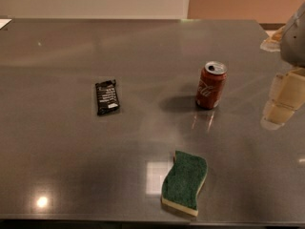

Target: Move sponge near rxbar chocolate

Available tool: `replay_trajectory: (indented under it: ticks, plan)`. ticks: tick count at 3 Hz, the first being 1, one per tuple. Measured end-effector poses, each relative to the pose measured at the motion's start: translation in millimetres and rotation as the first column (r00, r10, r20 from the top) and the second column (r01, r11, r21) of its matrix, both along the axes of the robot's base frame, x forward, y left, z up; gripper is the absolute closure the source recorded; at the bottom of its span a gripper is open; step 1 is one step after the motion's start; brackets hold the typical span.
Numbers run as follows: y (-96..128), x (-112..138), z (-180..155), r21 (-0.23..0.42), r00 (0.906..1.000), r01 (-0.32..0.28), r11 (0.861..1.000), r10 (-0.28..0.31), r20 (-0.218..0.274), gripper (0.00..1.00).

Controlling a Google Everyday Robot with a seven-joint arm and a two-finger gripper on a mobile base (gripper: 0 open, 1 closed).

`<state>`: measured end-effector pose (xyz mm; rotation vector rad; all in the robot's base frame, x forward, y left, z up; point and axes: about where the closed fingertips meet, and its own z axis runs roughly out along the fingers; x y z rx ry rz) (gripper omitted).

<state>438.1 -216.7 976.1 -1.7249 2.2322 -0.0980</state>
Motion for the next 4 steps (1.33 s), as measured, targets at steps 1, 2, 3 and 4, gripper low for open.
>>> replay_trajectory:
  ticks: [1,2,3,4]
  plan:
    - [0,0,0,0.0,1.0,0.0,1.0,0.0,0.0,0.0]
    - [0,0,0,0.0,1.0,-0.001,1.0,0.001,0.0,0.0]
    - [25,-10,-5,-0.052,0.9861,-0.166,0.985,0.166,-0.013,0.0]
    - [74,-32,-16,-0.154,0.8911,-0.453,0.878,0.451,-0.05,0.0]
